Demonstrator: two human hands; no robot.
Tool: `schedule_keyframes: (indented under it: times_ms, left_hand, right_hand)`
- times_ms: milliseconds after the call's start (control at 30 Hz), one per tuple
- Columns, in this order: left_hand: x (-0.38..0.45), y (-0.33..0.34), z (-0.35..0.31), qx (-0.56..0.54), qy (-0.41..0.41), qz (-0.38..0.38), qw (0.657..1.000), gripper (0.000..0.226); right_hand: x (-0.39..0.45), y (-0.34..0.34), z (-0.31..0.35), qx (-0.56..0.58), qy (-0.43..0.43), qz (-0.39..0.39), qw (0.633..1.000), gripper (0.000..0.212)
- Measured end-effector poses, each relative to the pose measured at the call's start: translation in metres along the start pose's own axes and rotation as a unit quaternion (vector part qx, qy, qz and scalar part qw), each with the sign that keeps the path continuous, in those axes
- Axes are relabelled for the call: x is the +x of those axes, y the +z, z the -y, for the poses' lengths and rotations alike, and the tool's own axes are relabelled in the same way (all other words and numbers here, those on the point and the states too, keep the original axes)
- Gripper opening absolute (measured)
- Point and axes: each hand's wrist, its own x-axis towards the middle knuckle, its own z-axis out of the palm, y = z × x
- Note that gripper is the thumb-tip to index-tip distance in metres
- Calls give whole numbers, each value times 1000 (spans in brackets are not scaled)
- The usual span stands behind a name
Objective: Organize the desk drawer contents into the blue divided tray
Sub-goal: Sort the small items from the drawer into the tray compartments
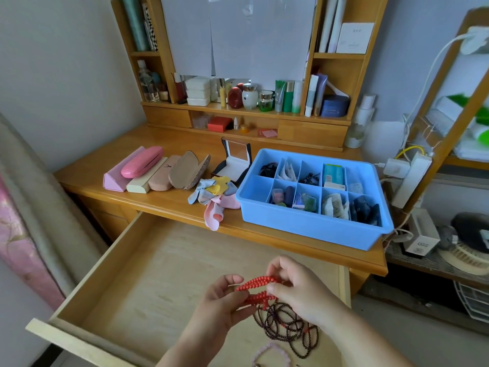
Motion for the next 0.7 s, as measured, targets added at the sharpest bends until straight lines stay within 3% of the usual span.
schedule_keyframes:
  times_ms: [133,367,500,633,700]
  left_hand:
    - [2,-16,9,9,-26,-11,1000,44]
    - [8,-61,19,103,-31,-133,985,13]
    - [17,-66,25,120,-7,-140,983,13]
    - [24,-68,32,139,-6,-147,979,10]
    - [26,-72,34,155,-5,-154,976,12]
  right_hand:
    - [12,-22,31,-107,-67,28,992,20]
    - [86,-101,99,-40,-121,-51,991,21]
    - [153,-106,109,-62,-90,-80,991,24]
    - [201,-95,92,-181,-17,-65,981,20]
    - [210,-89,83,-256,-21,-106,961,23]
